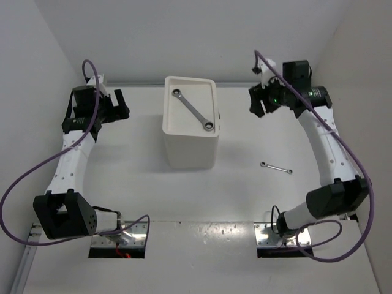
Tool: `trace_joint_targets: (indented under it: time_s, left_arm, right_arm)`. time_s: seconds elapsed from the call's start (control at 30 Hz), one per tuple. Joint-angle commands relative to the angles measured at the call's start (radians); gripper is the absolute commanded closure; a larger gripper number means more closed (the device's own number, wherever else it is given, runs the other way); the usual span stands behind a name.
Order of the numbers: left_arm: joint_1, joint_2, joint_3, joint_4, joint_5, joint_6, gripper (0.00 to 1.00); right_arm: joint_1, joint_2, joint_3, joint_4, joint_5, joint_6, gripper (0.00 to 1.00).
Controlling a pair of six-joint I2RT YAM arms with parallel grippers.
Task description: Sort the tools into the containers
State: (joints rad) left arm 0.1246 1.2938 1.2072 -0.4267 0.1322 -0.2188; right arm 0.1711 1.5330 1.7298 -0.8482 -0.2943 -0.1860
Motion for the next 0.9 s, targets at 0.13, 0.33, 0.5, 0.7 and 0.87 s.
trace_joint_targets:
  time_s: [0.13,0.33,0.5,0.7,0.87]
  left_arm:
    - [0.014,0.01,0.011,0.02,0.116,0.096,0.0]
    - [0.014,0.01,-0.029,0.029,0.086,0.127,0.0]
    - [0.014,0.019,-0.063,0.038,0.089,0.147,0.0]
    - [0.024,0.061,-0.063,0.039,0.153,0.156,0.0]
    - [0.043,0.087,-0.063,0.039,0.175,0.156,0.0]
  right_arm:
    - [-0.168,-0.131,-0.477,-0.12,0.093,-0.657,0.48]
    - [-0.202,-0.147,-0.699,0.021,0.211,-0.855,0.62]
    - [-0.231,0.03,-0.662,0.003,0.221,-0.869,0.63]
    - [-0.231,0.182,-0.589,-0.037,0.221,-0.888,0.63]
    - [-0.249,0.228,-0.599,-0.028,0.221,-0.908,0.64]
